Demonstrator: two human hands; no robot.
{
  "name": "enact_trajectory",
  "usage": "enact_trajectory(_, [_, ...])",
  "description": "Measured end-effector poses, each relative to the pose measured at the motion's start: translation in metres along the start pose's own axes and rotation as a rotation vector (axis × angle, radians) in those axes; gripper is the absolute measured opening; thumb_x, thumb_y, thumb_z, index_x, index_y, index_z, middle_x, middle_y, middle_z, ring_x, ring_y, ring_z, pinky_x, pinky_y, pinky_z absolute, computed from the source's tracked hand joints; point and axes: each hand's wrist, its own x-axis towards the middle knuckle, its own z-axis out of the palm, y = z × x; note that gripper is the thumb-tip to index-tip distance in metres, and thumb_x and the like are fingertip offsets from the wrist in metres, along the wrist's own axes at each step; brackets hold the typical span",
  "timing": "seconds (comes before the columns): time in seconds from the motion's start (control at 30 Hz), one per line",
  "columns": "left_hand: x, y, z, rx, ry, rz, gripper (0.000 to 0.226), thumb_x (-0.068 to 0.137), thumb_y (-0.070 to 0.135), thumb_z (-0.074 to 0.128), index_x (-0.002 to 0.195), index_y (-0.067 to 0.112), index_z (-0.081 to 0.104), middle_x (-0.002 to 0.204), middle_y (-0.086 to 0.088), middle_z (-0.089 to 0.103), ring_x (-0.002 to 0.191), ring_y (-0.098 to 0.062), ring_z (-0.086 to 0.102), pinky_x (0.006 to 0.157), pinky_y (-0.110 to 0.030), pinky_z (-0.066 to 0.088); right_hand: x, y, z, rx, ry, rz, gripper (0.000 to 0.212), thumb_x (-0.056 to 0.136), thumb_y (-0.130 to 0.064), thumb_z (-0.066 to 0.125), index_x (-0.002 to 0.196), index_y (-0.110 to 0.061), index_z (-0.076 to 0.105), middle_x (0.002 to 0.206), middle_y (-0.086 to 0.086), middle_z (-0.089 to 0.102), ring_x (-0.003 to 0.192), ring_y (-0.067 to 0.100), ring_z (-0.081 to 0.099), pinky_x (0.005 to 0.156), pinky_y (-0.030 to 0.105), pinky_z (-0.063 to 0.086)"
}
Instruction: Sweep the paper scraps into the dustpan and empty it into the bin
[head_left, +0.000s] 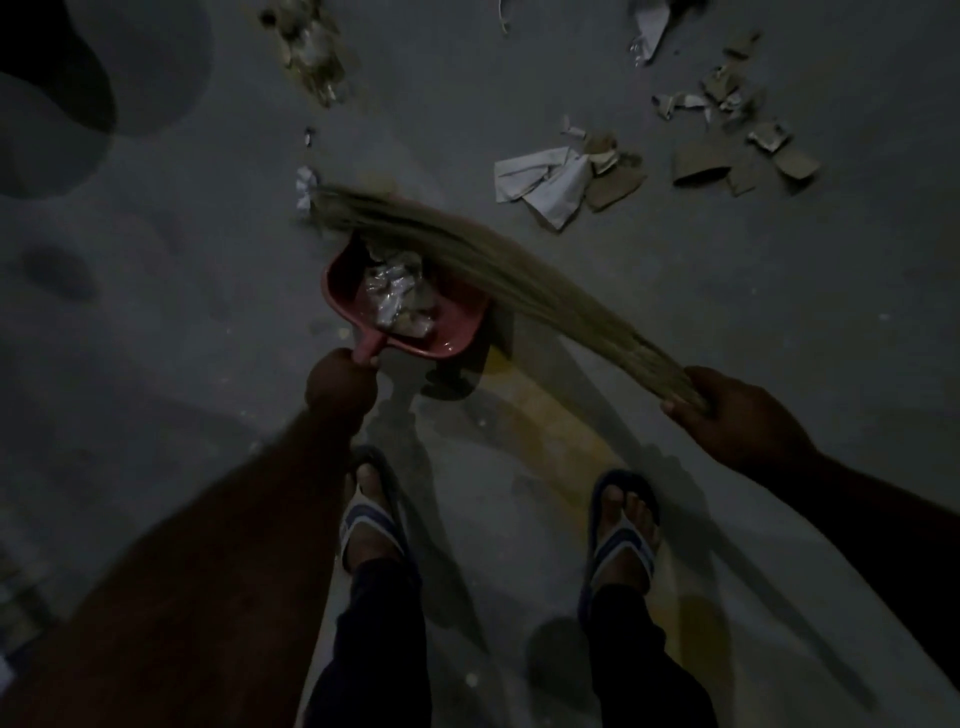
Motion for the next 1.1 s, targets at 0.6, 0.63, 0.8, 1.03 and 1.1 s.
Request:
enact_trajectory(0.6, [0.001, 0.025, 0.025, 0.089, -0.005, 0.106, 0.035, 0.094, 0.038, 0.054, 0.097, 0.004, 0.064, 0.099, -0.022, 0.066, 0.098, -0.039, 0.061, 0.075, -0.036, 0.041, 0.043, 0.065, -0.091, 0.185, 0.313, 0.328, 0.052, 0.095, -0.053, 0.057, 0.13, -0.015, 0.06, 0.122, 0.02, 0.065, 0.107, 0.041, 0.062, 0.089, 0.046, 0.053])
enact_trajectory(0.63, [0.0, 0.031, 0.027, 0.089, -0.004, 0.1, 0.035, 0.094, 0.038, 0.054, 0.096, 0.004, 0.064, 0.099, -0.022, 0.066, 0.098, -0.039, 0.06, 0.076, -0.037, 0.042, 0.043, 0.072, -0.091, 0.196, 0.301, 0.346, 0.052, 0.095, -0.053, 0.057, 0.127, -0.013, 0.061, 0.118, 0.021, 0.067, 0.102, 0.04, 0.064, 0.085, 0.045, 0.054])
enact_trajectory(0.8, [0.01, 0.052, 0.034, 0.137, 0.016, 0.126, 0.037, 0.094, 0.038, 0.055, 0.1, 0.002, 0.065, 0.105, -0.024, 0.066, 0.104, -0.04, 0.06, 0.083, -0.039, 0.044, 0.058, 0.081, -0.081, 0.288, 0.114, 0.44, 0.044, 0.094, -0.051, 0.061, 0.118, -0.014, 0.065, 0.089, 0.015, 0.066, 0.066, 0.029, 0.063, 0.058, 0.034, 0.056])
enact_trajectory(1.03, [0.046, 0.088, 0.017, 0.233, -0.034, 0.136, 0.034, 0.09, 0.037, 0.06, 0.104, 0.007, 0.068, 0.104, -0.021, 0.068, 0.094, -0.039, 0.066, 0.081, -0.042, 0.054, 0.082, 0.073, -0.058, 0.195, -0.055, 0.264, 0.034, 0.093, -0.056, 0.059, 0.114, -0.03, 0.063, 0.09, 0.005, 0.063, 0.069, 0.022, 0.062, 0.053, 0.027, 0.05])
enact_trajectory(1.1, [0.051, 0.099, 0.013, 0.249, -0.054, 0.138, 0.033, 0.089, 0.037, 0.061, 0.102, 0.007, 0.067, 0.102, -0.02, 0.068, 0.092, -0.039, 0.066, 0.079, -0.043, 0.056, 0.085, 0.071, -0.054, 0.132, -0.088, 0.181, 0.038, 0.094, -0.055, 0.058, 0.119, -0.027, 0.064, 0.101, 0.007, 0.066, 0.077, 0.022, 0.06, 0.06, 0.028, 0.048])
